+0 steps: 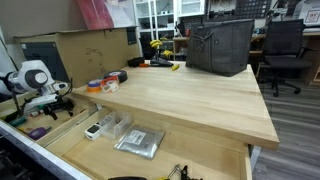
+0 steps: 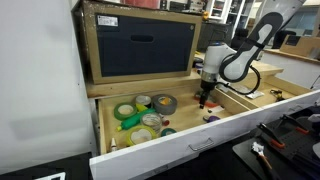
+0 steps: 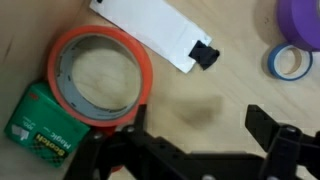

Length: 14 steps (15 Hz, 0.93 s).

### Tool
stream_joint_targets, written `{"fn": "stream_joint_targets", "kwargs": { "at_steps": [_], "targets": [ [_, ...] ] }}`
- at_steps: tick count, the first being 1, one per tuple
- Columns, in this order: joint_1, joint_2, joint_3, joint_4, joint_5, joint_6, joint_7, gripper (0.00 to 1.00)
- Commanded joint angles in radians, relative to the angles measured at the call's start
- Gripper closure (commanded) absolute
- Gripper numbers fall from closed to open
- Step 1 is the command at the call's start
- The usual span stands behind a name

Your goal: Remove the orange tape from the drawer

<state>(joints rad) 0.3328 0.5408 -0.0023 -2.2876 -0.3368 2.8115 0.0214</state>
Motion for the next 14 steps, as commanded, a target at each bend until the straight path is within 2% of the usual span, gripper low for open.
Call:
{"fn": "stream_joint_targets", "kwargs": {
  "at_steps": [1, 5, 10, 14],
  "targets": [
    [-0.015, -0.041, -0.003, -0.021, -0.008, -0.055, -0.019, 0.0],
    [-0.102, -0.029, 0.027, -0.033, 0.027, -0.034, -0.073, 0.0],
    [-0.225, -0.005, 0.107, -0.015, 0.09, -0.019, -0.199, 0.0],
    [-0.264, 0.016, 0.156, 0.0, 0.131, -0.019, -0.249, 0.0]
  ]
}}
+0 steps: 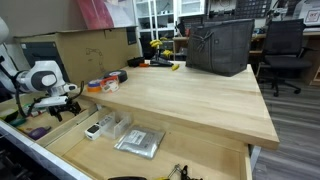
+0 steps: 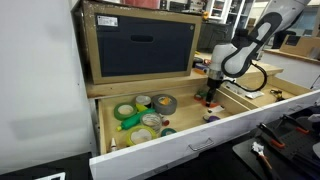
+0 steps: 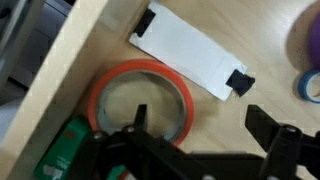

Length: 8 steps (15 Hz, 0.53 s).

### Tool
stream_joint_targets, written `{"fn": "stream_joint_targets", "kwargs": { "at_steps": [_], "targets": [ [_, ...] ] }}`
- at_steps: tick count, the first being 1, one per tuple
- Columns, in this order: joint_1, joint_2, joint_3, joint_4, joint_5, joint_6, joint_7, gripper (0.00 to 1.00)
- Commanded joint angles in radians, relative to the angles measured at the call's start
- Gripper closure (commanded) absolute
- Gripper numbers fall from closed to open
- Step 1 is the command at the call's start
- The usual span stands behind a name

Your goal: Remove the orange tape from the drawer

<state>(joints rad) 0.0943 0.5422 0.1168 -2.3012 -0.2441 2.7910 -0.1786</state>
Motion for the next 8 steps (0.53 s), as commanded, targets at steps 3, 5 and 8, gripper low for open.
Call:
{"fn": "stream_joint_targets", "kwargs": {
  "at_steps": [3, 5, 8],
  "targets": [
    [-0.018, 0.025, 0.051, 0.021, 0.045, 0.004, -0.049, 0.16],
    [-0.011, 0.031, 0.052, 0.022, 0.039, 0.009, -0.048, 0.34],
    [-0.004, 0.036, 0.057, 0.022, 0.038, 0.011, -0.042, 0.57]
  ]
}}
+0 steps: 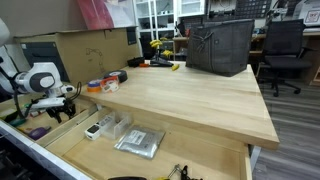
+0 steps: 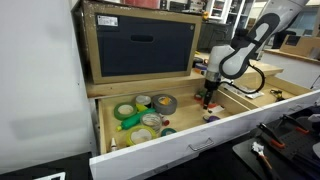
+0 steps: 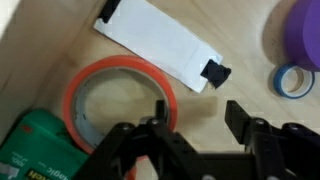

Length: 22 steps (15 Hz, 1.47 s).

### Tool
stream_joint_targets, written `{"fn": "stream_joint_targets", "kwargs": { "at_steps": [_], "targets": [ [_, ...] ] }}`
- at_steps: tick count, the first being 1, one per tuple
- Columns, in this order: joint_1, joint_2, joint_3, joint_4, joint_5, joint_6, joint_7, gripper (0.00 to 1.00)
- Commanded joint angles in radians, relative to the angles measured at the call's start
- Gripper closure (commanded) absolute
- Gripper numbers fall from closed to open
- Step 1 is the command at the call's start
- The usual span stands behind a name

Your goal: Remove the orange tape from the drawer

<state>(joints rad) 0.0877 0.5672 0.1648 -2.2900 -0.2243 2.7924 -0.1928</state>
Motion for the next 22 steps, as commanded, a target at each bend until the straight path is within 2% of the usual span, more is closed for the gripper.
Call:
{"fn": "stream_joint_targets", "kwargs": {
  "at_steps": [1, 4, 6, 11, 16, 19, 22],
  "targets": [
    [0.005, 0.011, 0.011, 0.009, 0.019, 0.009, -0.026, 0.64],
    [0.009, 0.005, 0.025, 0.002, 0.026, 0.01, -0.019, 0.88],
    [0.026, -0.023, 0.027, -0.017, 0.025, 0.009, 0.0, 0.99],
    [0.102, -0.141, -0.026, -0.092, -0.015, -0.006, 0.065, 0.97],
    [0.181, -0.331, -0.08, -0.272, -0.08, -0.004, 0.172, 0.97],
    [0.177, -0.443, -0.063, -0.387, -0.085, -0.007, 0.209, 0.97],
    [0.139, -0.53, -0.035, -0.469, -0.023, -0.026, 0.178, 0.97]
  ]
}}
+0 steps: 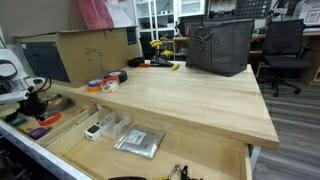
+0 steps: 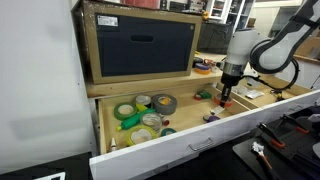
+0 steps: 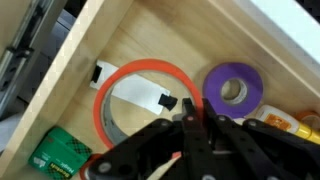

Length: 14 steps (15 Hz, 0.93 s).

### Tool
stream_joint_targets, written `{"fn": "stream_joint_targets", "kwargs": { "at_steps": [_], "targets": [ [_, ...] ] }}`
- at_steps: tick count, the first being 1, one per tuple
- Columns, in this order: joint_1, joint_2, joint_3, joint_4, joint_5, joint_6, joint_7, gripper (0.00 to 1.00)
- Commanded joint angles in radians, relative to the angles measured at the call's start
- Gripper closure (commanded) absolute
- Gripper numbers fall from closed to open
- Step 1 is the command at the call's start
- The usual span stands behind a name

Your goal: Remove the orange tape from the drawer

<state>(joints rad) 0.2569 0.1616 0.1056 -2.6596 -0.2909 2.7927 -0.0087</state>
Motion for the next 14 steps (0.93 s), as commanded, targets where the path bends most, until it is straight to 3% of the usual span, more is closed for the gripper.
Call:
{"fn": "stream_joint_targets", "kwargs": {
  "at_steps": [1, 4, 14],
  "targets": [
    [-0.038, -0.15, 0.025, -0.121, 0.061, -0.029, -0.011, 0.97],
    [-0.065, -0.215, 0.028, -0.164, 0.138, -0.041, -0.051, 0.97],
    [-0.09, -0.343, 0.002, -0.102, 0.274, -0.204, -0.111, 0.97]
  ]
}}
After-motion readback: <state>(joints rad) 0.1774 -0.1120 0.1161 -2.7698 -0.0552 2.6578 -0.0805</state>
